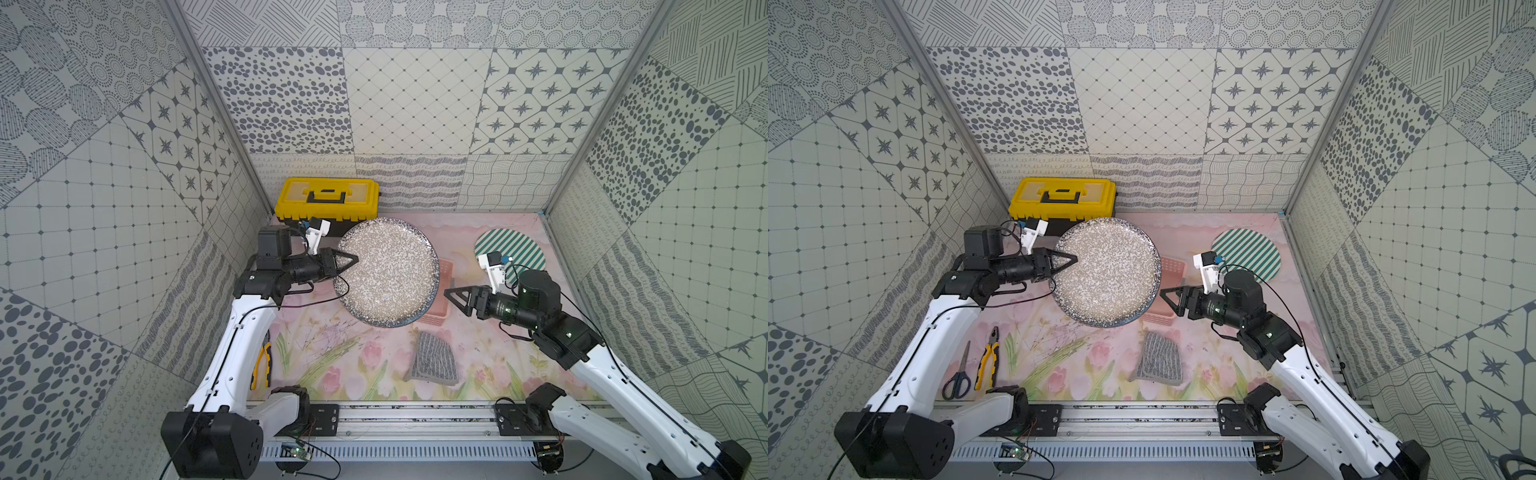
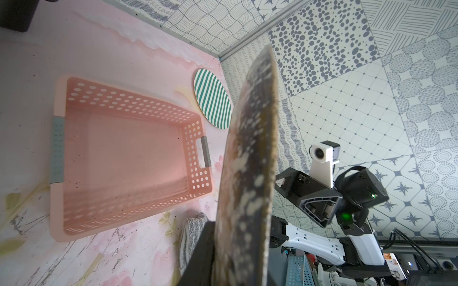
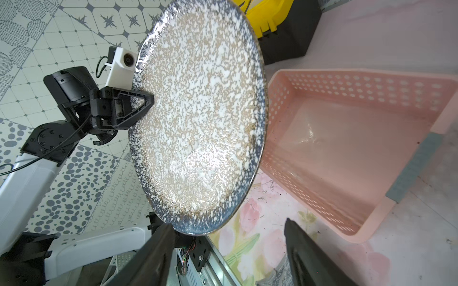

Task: Wipe the wet plate dry
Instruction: Place the towel at the center of the board, then place the plate on the plate.

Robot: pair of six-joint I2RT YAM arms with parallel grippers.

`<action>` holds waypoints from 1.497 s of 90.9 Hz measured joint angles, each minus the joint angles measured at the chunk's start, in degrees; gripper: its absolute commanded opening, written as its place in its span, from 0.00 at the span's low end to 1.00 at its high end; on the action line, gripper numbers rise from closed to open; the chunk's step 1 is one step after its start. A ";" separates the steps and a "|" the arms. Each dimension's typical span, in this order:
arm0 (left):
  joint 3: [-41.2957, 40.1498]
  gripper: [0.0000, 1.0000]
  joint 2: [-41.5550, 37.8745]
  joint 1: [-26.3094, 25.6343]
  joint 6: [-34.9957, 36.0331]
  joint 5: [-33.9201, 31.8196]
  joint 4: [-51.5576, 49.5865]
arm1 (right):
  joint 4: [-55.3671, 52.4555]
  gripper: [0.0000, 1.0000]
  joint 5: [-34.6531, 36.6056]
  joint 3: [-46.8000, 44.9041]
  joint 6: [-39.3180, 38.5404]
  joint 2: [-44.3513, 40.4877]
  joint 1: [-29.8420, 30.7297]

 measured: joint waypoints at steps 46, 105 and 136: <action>-0.46 0.00 0.13 -3.80 -0.15 6.19 2.25 | 21.70 0.41 -11.69 -0.17 6.95 15.19 0.04; 1.09 0.98 0.52 -4.31 1.66 7.96 5.29 | 30.12 0.00 -14.23 -2.78 14.73 12.26 -1.99; 4.94 1.00 -2.40 -1.09 10.38 0.20 -1.84 | 22.97 0.00 -12.04 -4.92 23.78 9.14 -23.30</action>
